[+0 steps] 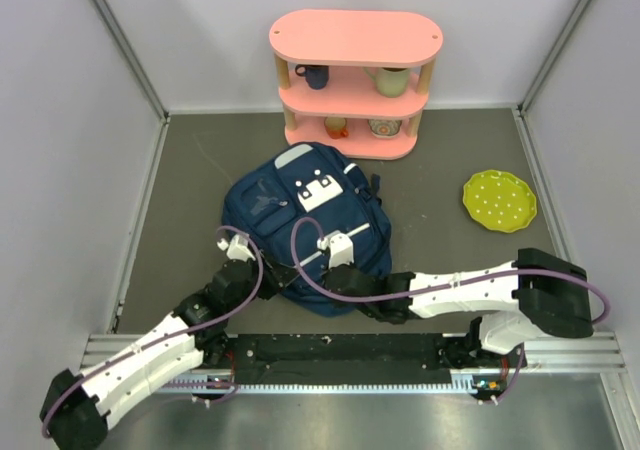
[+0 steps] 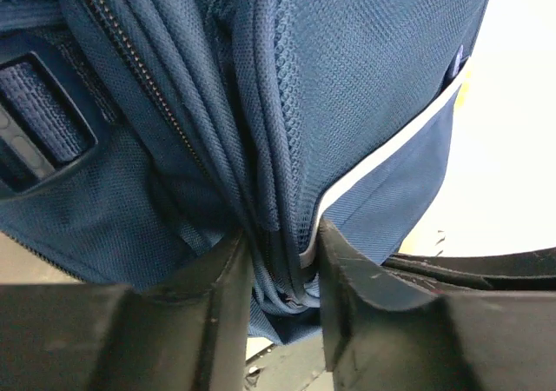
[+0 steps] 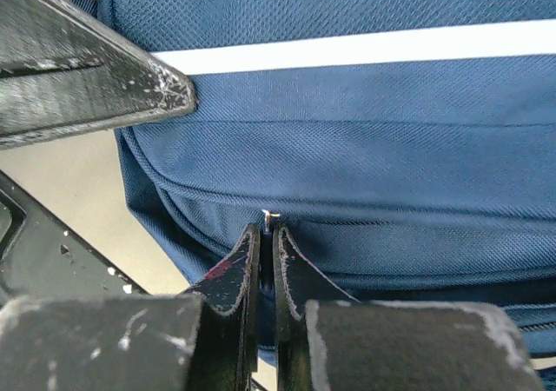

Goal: Pack the student bag
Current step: Zip the student bag at the center of the board.

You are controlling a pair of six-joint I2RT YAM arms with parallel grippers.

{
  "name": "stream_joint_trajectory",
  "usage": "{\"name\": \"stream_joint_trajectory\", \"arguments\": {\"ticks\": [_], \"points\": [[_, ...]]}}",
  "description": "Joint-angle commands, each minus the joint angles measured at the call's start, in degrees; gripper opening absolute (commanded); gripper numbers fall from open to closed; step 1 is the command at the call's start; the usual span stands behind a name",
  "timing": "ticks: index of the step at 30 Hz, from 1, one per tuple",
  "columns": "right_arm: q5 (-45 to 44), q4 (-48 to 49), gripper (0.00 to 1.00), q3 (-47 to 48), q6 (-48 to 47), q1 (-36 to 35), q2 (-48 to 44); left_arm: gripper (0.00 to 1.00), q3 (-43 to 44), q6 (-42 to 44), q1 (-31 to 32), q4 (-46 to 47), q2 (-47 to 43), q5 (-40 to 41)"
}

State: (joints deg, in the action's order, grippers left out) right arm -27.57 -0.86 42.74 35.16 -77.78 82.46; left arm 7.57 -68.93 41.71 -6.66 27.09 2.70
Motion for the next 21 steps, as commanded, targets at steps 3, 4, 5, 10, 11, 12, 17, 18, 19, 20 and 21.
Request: {"name": "stream_joint_trajectory", "arguments": {"ticks": [3, 4, 5, 10, 11, 12, 17, 18, 19, 20, 21], "points": [[0.42, 3.33, 0.0, -0.73, 0.7, -0.18, -2.74, 0.01, 4.11, 3.34, 2.32, 3.96, 6.22, 4.32], [-0.28, 2.72, 0.0, -0.99, 0.62, -0.27, -3.35, 0.0, 4.46, 3.97, 2.32, 2.63, 6.13, 6.51], [-0.64, 2.36, 0.0, -1.52, 0.18, -0.18, -3.7, 0.0, 5.16, 4.67, 2.32, 1.57, 5.78, 7.75], [-4.85, -2.73, 0.0, -2.93, -1.58, 1.56, -5.81, 0.0, 9.64, 14.33, 1.71, -9.57, 1.92, 12.67], [-5.21, -5.0, 0.0, -3.71, -1.32, 2.62, -6.42, 0.0, 11.31, 16.17, 1.36, -10.91, 1.56, 12.77], [-5.38, -5.63, 0.0, -4.33, -1.41, 3.68, -7.13, 0.0, 12.19, 20.11, 0.66, -11.97, 1.21, 12.25], [-4.69, -6.17, 0.0, -8.99, -2.54, 11.41, -11.7, 0.0, 15.53, 32.26, -10.58, -13.04, 3.05, -2.14], [-4.51, -5.99, 0.0, -9.34, -2.98, 12.12, -12.83, 0.0, 16.06, 35.49, -12.08, -12.86, 5.32, -8.87], [-4.25, -5.82, 0.0, -9.52, -3.6, 12.65, -13.37, 0.0, 16.68, 37.01, -14.18, -13.12, 6.73, -10.94], [-4.16, -5.99, 0.0, -9.43, -4.65, 12.74, -13.9, 0.0, 17.73, 38.41, -14.9, -13.29, 8.14, -12.53], [-3.46, -5.56, 0.0, -9.34, -5.09, 12.83, -14.77, 0.0, 18.26, 41.82, -15.43, -12.6, 11.2, -17.42]]}}
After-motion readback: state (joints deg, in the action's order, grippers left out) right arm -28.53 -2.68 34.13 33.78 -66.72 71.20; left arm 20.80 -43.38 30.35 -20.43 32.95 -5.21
